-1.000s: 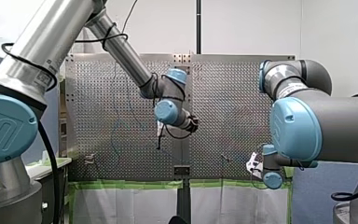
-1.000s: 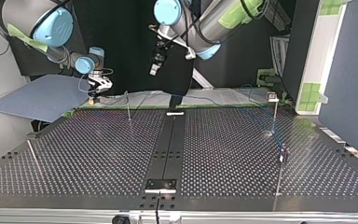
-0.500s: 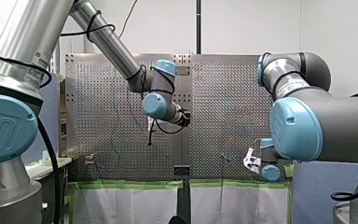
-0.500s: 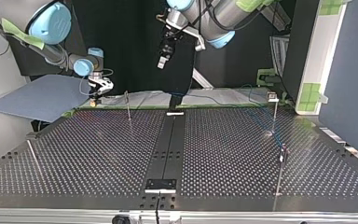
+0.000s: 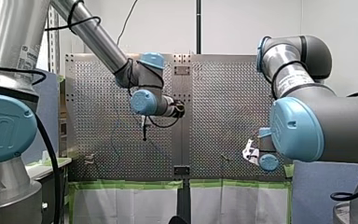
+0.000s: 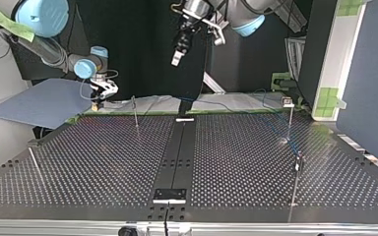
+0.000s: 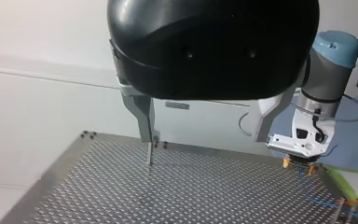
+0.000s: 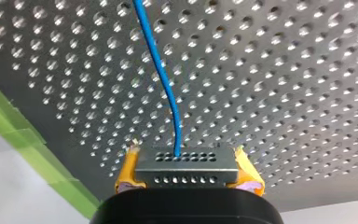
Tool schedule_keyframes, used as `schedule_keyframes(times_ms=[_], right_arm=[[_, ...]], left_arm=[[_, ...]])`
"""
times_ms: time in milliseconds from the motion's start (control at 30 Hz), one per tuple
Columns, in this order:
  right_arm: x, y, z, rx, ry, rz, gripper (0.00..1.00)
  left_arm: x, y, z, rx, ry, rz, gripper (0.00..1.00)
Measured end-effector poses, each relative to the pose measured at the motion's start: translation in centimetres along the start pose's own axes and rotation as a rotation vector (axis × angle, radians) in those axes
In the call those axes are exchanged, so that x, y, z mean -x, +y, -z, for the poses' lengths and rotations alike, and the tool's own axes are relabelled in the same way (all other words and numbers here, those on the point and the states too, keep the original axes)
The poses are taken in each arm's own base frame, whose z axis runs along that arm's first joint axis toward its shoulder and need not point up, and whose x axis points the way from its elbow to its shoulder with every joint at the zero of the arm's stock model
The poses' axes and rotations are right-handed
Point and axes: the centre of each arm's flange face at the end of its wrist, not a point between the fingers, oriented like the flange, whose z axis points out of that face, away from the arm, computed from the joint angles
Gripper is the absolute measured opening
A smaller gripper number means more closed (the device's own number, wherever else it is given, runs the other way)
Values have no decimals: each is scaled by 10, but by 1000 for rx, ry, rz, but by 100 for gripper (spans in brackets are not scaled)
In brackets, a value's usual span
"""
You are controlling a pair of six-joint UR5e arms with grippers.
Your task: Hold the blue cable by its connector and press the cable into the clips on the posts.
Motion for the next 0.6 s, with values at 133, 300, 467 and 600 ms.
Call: schedule_keyframes(times_ms=[133, 300, 467, 600], right_arm=[[-19, -14, -1, -27, 15, 4, 0], [-37, -27, 0, -41, 16, 4, 0], [-56, -41, 3, -53, 13, 9, 0], [-68, -57, 7, -69, 7, 15, 0]], left_arm=[[5, 3, 10, -4, -30, 12, 100], [10, 9, 25, -3, -55, 24, 100], [11, 15, 42, -3, -57, 25, 100], [12, 20, 57, -4, -58, 25, 100]])
